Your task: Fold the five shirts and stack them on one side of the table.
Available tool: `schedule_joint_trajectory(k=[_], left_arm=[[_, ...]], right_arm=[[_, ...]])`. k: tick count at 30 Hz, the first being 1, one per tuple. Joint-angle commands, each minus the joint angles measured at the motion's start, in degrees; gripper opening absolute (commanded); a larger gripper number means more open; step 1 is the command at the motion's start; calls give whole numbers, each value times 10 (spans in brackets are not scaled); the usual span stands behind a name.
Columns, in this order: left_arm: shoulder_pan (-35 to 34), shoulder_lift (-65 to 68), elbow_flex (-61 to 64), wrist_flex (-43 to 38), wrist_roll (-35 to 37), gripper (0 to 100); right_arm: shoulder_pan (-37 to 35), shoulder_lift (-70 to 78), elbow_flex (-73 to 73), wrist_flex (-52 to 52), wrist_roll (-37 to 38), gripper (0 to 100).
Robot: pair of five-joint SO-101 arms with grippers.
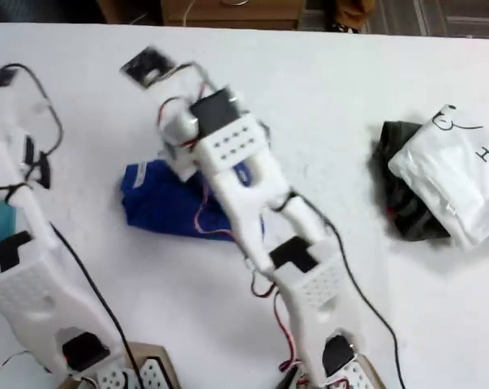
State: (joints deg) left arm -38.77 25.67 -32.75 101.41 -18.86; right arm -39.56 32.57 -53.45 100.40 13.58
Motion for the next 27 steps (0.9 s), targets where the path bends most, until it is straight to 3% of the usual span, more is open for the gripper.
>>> schedule_joint_trajectory(k=[1, 15, 21, 27], left_arm=[[-38, -33, -48, 9, -15, 155], [-106, -34, -72, 10, -35, 155], [-105, -62, -58, 10, -35, 155], [-95, -119, 0, 10, -35, 156]], right_arm=[[-36, 20, -19, -15, 7, 19], [-84, 110, -19, -76, 7, 26], [-99, 112, -29, -73, 11, 146], [-129, 112, -125, -26, 68, 250]])
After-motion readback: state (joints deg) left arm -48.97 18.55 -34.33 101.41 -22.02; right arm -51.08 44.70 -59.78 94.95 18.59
